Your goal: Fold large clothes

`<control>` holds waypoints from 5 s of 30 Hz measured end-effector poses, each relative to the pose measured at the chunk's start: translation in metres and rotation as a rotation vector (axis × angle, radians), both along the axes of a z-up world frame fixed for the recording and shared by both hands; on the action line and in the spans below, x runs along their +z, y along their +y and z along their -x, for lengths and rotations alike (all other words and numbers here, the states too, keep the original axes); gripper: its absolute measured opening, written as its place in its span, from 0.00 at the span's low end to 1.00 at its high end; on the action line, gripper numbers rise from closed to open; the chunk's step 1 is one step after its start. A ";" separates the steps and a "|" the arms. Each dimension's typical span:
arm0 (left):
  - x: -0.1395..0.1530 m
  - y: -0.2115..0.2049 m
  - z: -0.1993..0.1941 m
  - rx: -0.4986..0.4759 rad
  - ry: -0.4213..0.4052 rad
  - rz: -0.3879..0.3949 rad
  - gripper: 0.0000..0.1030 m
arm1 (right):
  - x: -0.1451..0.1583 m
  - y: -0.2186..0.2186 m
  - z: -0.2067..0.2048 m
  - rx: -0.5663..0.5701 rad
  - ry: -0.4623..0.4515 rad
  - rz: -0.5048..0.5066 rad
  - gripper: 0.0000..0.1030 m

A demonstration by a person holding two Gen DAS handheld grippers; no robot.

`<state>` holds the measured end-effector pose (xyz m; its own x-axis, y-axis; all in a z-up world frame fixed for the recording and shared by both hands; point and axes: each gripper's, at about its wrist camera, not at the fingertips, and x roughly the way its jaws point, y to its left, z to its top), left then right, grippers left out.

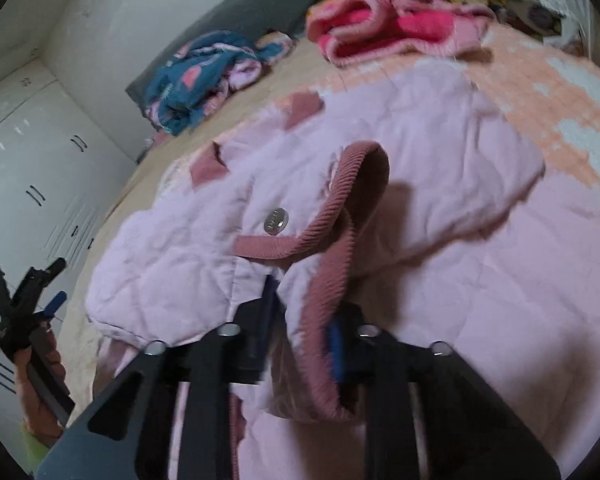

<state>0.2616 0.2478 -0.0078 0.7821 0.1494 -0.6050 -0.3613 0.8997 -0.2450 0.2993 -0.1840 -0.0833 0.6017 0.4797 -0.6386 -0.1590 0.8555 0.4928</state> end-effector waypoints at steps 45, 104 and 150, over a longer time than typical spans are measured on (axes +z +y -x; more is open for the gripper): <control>-0.081 -0.095 -0.054 -0.394 0.207 -0.008 0.66 | 0.065 0.080 -0.057 0.280 -0.205 0.366 0.68; 0.000 -0.122 0.026 -0.373 0.091 -0.006 0.91 | 0.073 0.017 0.031 0.102 -0.193 0.287 0.96; 0.119 -0.164 0.139 -0.350 -0.068 -0.110 0.91 | 0.168 -0.041 0.135 0.091 -0.376 0.208 0.96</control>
